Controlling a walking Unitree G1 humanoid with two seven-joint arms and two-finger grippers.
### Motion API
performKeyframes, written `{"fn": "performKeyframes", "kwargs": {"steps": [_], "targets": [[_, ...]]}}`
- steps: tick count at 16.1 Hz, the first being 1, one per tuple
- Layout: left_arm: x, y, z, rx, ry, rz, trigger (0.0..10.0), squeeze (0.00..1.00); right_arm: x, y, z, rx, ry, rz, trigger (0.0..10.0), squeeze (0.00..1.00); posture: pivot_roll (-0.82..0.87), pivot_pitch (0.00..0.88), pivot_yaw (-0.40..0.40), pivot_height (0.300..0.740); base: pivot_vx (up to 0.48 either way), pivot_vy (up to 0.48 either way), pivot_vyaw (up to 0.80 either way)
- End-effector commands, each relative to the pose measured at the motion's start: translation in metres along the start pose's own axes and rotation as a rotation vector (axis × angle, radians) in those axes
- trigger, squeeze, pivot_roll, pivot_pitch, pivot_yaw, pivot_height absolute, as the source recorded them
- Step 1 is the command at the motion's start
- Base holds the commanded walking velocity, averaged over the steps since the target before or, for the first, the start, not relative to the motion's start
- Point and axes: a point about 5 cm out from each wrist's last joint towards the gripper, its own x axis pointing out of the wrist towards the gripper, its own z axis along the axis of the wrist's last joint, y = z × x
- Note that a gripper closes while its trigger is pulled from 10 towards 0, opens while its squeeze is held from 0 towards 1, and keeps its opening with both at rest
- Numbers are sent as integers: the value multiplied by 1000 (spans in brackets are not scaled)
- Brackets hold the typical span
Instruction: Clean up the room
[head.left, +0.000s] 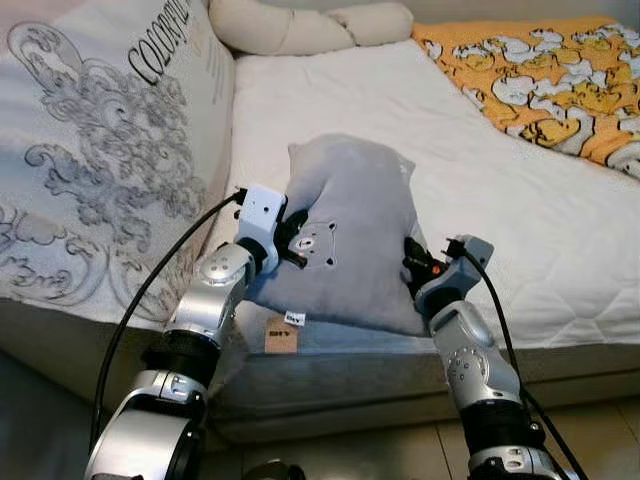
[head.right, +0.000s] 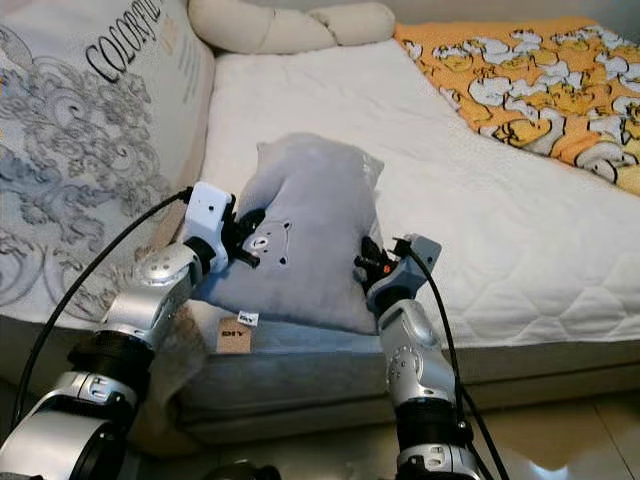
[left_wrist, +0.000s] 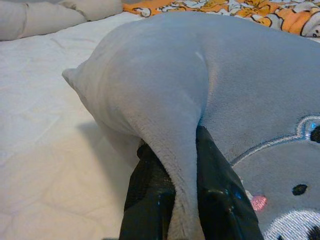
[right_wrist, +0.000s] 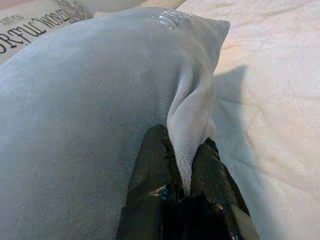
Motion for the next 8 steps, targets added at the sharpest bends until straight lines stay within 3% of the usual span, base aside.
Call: {"fn": "performKeyframes", "kwargs": {"steps": [1,5,8], "targets": [[3,5,17,9,-66,25,10000,0,2,4,6,-27,-14,25,10000,0,-11,0,47,740,266,0,0],[3,6,17,5,-67,29,10000,0,3,7,5,-41,-1,45,10000,0,-8,0,43,740,298,0,700],[4,7,17,4,-68,35,10000,0,3,5,5,-35,-1,37,10000,0,-10,0,43,740,319,0,0]]}}
